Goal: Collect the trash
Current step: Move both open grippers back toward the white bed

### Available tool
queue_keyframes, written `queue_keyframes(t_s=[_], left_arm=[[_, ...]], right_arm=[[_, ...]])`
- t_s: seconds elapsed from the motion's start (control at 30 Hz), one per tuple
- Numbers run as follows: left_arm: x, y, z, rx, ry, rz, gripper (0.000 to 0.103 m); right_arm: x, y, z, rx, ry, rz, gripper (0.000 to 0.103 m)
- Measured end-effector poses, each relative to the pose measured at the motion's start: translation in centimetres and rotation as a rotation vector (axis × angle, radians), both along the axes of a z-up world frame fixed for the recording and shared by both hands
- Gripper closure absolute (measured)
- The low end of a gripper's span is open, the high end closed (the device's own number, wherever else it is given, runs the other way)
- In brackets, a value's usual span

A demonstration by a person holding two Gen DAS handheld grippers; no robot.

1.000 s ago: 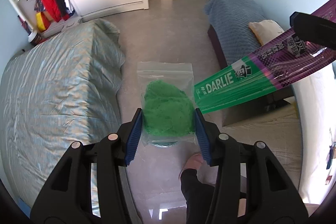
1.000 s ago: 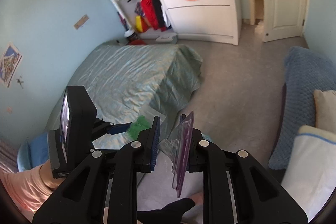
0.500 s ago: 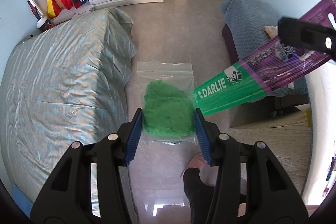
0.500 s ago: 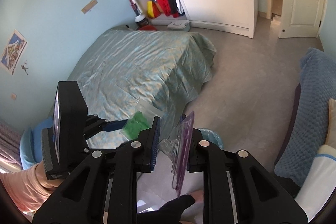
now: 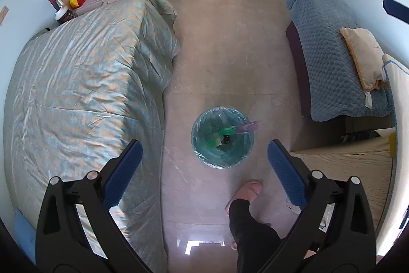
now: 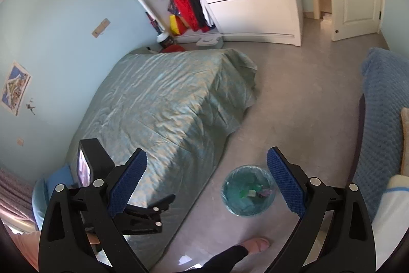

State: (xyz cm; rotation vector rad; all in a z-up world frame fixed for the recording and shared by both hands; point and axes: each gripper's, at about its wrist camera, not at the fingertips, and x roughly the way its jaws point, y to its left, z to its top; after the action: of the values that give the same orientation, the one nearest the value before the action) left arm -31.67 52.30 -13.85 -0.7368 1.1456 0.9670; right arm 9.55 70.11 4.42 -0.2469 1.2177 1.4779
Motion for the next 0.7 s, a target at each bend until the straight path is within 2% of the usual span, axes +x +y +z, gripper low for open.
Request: queue_keyframes(t_s=[0.37, 0.57, 0.7], left_arm=[[1.9, -0.5, 0.8, 0.016, -0.009, -0.056, 0.007], [4.1, -1.5, 1.7, 0.023, -0.019, -0.139, 0.007], [6.2, -2.0, 2.2, -0.002, -0.042, -0.197, 0.007]], right_arm=[[1.4, -2.5, 0.0, 0.003, 0.009, -0.055, 0.009], [3.0, -5.4, 0.3, -0.001, 0.005, -0.119, 0.009], [4.3, -8.4, 0.3, -0.011, 0.004, -0.186, 0.009]])
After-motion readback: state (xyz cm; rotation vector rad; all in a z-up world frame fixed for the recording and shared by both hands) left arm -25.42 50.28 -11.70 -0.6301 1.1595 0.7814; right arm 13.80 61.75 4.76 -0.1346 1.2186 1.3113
